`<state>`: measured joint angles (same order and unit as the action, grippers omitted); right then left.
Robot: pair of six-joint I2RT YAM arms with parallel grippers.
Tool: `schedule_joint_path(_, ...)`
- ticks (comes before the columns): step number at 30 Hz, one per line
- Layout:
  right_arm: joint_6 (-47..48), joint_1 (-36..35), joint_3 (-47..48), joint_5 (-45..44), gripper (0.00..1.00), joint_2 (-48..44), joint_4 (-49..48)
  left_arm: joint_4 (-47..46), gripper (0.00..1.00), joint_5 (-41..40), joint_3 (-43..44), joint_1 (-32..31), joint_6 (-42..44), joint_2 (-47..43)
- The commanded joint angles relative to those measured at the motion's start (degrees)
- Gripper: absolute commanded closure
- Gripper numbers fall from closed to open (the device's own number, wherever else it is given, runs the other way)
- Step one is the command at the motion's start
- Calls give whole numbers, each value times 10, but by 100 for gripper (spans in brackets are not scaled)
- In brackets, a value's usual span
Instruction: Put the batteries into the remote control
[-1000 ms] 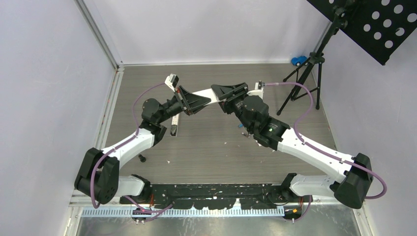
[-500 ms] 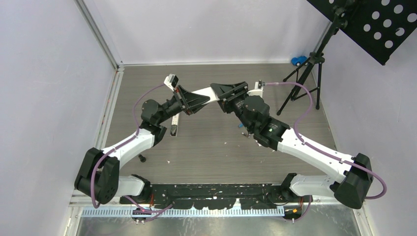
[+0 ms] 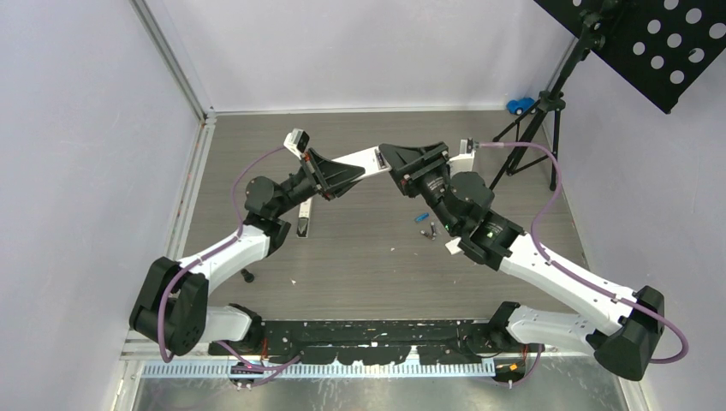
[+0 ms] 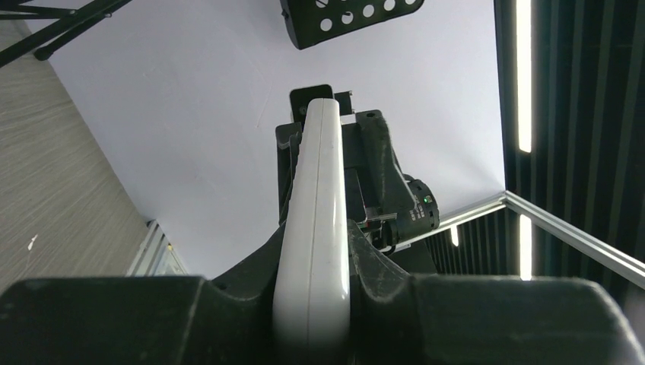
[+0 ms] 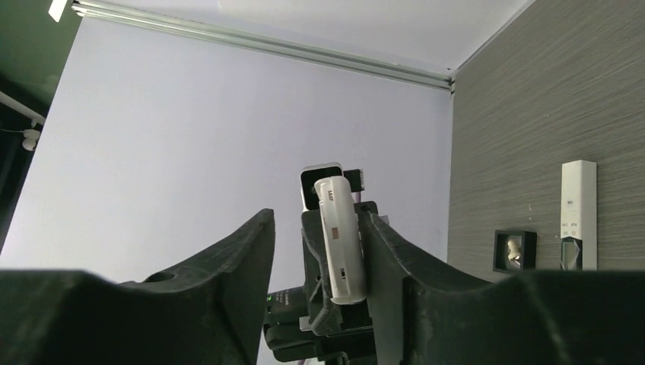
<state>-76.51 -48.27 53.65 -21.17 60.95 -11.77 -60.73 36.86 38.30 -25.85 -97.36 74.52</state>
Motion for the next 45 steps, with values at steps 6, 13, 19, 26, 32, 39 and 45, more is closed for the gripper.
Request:
schedule_joint_path(6, 38, 1, 9, 6, 67, -14, 17, -32, 100, -7, 4, -1, 4, -1)
schedule_joint_path(13, 85, 1, 22, 4, 89, -10, 61, -32, 100, -4, 8, -1, 5, 1)
schedule_joint_path(19, 113, 1, 26, 38, 87, 11, 50, -32, 100, 11, 16, -4, 18, 2)
schedule_joint_path(26, 111, 1, 28, 89, 85, 37, 21, -37, 100, 20, 28, -11, 22, 6)
schedule_joint_path(32, 117, 1, 23, 125, 83, 43, 1, -37, 100, 25, 37, -16, 24, 12)
schedule_joint_path(39, 125, 2, 16, 116, 64, 27, 8, -46, 100, 6, 27, -18, 29, 22)
schedule_joint_path(45, 142, 7, 15, 76, 49, -26, 55, -45, 100, -20, 9, -17, 34, 29)
